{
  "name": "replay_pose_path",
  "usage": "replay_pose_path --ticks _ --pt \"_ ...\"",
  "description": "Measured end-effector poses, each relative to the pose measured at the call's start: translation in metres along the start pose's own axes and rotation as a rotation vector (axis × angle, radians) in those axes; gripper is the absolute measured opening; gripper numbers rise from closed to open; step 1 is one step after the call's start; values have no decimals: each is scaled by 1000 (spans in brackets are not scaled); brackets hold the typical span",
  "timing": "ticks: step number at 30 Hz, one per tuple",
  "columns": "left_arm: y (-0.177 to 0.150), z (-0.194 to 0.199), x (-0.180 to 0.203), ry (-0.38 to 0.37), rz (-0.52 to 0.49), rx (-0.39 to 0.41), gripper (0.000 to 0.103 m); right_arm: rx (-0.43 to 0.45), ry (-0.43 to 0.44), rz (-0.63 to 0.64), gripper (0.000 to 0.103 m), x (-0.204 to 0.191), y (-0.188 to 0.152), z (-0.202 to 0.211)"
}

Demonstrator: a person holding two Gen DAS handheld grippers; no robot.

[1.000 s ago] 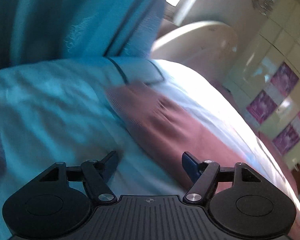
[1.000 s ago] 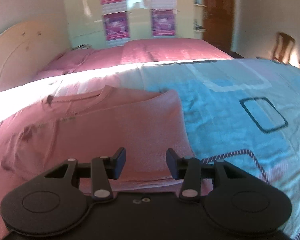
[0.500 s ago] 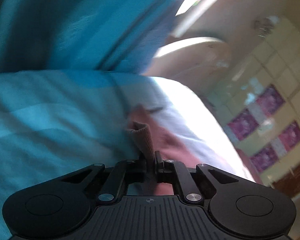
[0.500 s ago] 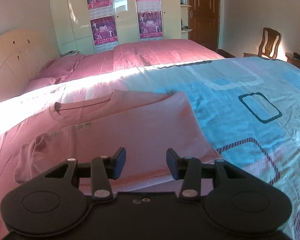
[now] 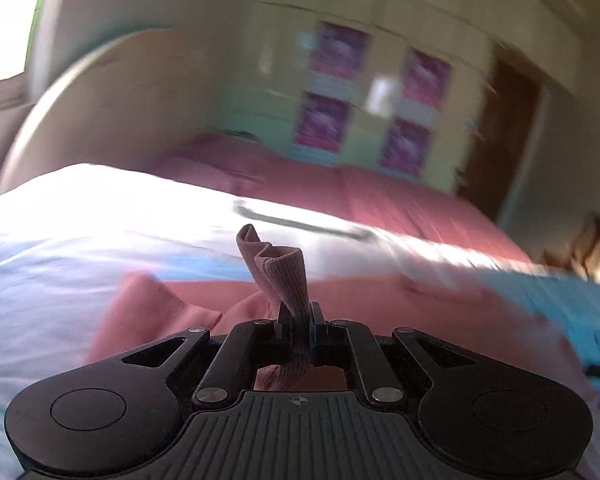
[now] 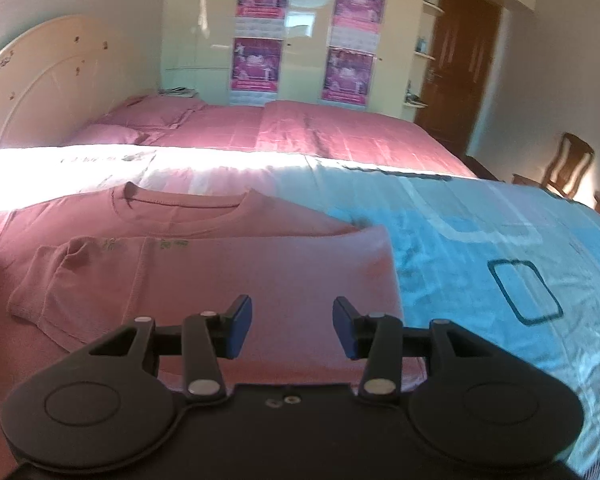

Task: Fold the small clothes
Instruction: 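Fold the sleeve and shirt side across the body with the left gripper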

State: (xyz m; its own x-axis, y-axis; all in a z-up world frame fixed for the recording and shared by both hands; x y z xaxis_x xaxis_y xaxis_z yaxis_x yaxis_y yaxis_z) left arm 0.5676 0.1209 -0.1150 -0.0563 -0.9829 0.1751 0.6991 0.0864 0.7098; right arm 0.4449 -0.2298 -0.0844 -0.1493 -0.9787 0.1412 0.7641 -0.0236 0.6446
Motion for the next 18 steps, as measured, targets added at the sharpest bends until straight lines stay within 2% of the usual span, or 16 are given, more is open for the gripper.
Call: replay_pose_path --ticks 4,9,11,16,17,18 --pt "2 -26 83 -8 -139 -53 6 5 43 22 43 9 2 -7" --pt "-5 -48 173 -12 -239 -128 6 -1 102 9 43 27 3 -14" --pt "-20 -53 206 -4 -267 -163 6 -4 119 11 43 34 2 -16" --pt "-41 -80 247 -9 -313 -277 6 -14 137 2 45 50 2 -21" --pt "-46 -86 255 -24 -317 -299 10 -19 142 -6 48 54 2 -22" --pt "-50 -87 259 -38 -316 -295 42 -23 152 -18 53 57 1 -23"
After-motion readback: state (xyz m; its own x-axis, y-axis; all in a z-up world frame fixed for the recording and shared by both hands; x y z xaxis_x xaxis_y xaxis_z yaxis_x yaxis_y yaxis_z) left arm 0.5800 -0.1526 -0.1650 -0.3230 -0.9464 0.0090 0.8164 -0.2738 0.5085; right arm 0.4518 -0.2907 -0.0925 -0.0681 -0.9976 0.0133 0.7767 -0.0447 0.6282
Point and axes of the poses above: each gripper's, at about its wrist camera, not at the fingertips, and z roughly against the way its jaws point, x to its right, y to its top, the point moved 5 cm from there along -z, roughly the way its jaws point, and after that the axes turned 14 degrees about -x, right-handed, at the moved point
